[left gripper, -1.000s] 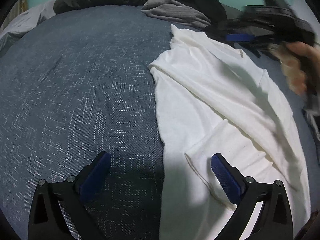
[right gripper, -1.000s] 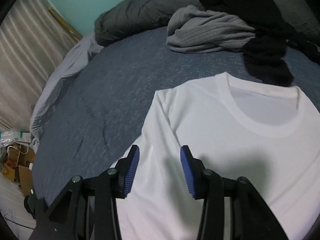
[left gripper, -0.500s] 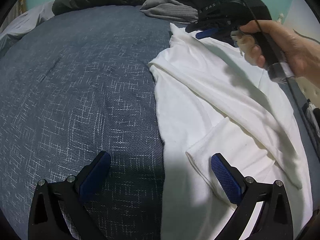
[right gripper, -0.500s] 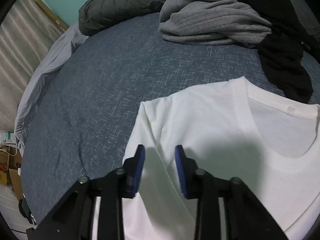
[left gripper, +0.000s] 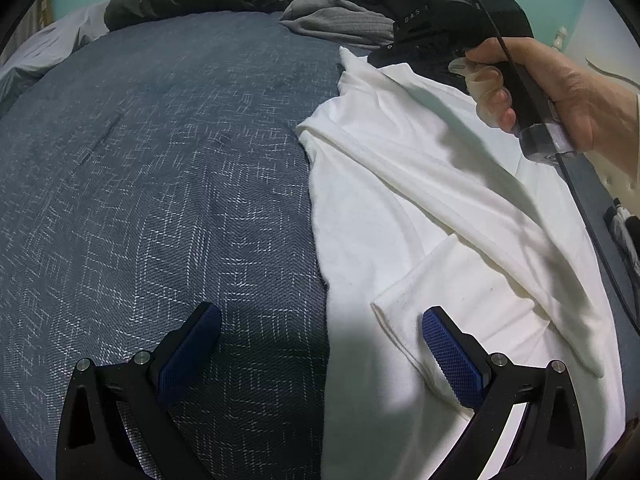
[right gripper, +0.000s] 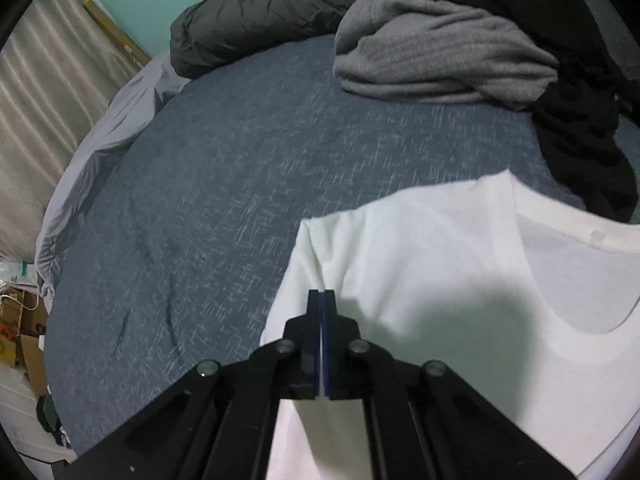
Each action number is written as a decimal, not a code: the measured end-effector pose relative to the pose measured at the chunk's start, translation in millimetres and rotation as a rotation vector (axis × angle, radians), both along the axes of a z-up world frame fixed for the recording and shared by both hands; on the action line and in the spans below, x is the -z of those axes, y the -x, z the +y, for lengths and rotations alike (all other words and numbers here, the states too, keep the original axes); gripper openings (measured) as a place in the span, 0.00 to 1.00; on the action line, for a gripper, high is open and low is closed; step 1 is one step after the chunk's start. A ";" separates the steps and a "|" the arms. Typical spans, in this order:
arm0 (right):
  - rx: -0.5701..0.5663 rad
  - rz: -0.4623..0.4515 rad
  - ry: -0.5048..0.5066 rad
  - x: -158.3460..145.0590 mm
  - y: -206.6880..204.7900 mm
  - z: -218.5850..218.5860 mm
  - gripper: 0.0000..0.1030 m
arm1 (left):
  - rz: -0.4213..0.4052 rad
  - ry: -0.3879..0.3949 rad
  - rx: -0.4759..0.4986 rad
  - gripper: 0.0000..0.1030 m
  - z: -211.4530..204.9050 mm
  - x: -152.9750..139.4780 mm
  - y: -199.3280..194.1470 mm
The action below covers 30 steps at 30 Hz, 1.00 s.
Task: Fold clothes
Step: 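Close the right gripper on the shirt beside the collar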
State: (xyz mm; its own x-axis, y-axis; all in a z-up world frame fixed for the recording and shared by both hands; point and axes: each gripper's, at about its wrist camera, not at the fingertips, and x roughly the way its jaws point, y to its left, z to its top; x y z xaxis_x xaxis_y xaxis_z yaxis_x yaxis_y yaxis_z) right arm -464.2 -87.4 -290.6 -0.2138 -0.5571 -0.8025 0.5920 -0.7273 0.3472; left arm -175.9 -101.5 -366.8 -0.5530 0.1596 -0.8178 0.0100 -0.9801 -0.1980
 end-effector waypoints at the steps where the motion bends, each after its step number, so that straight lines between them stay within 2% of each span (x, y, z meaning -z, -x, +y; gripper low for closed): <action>1: -0.002 0.005 0.001 -0.9 0.5 0.5 0.00 | 0.000 -0.001 0.000 0.99 0.1 0.1 -0.6; 5: 0.014 -0.030 0.017 3.6 5.7 -5.0 0.02 | 0.001 -0.001 0.000 0.99 -2.5 0.4 -2.1; 11: 0.033 -0.042 -0.010 12.8 8.7 -13.6 0.07 | 0.001 -0.002 0.002 0.99 -2.5 1.6 -6.9; 14: 0.035 -0.060 -0.009 17.2 9.1 -15.1 0.23 | 0.001 0.000 0.003 0.99 -1.9 2.0 -8.9; 15: 0.034 -0.060 0.000 17.0 8.5 -14.9 0.25 | 0.001 -0.001 0.004 0.99 -1.9 2.1 -9.6; 23: -0.007 -0.047 -0.009 19.0 3.4 -19.6 0.24 | 0.000 -0.003 0.003 0.99 -3.2 0.1 -8.1; 25: -0.021 -0.029 -0.026 18.8 0.9 -21.7 0.06 | 0.000 -0.004 0.004 0.99 -3.5 -4.6 -3.4; 30: -0.033 -0.003 -0.019 14.3 -1.3 -21.8 0.02 | 0.001 -0.004 0.003 0.99 0.7 -5.1 -8.0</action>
State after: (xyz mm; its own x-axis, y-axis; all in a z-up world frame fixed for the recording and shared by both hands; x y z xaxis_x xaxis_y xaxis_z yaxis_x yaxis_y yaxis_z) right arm -462.9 -109.2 -304.8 -0.1924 -0.5487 -0.8136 0.6150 -0.7135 0.3357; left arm -167.9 -100.8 -361.7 -0.5531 0.1645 -0.8167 0.0064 -0.9794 -0.2017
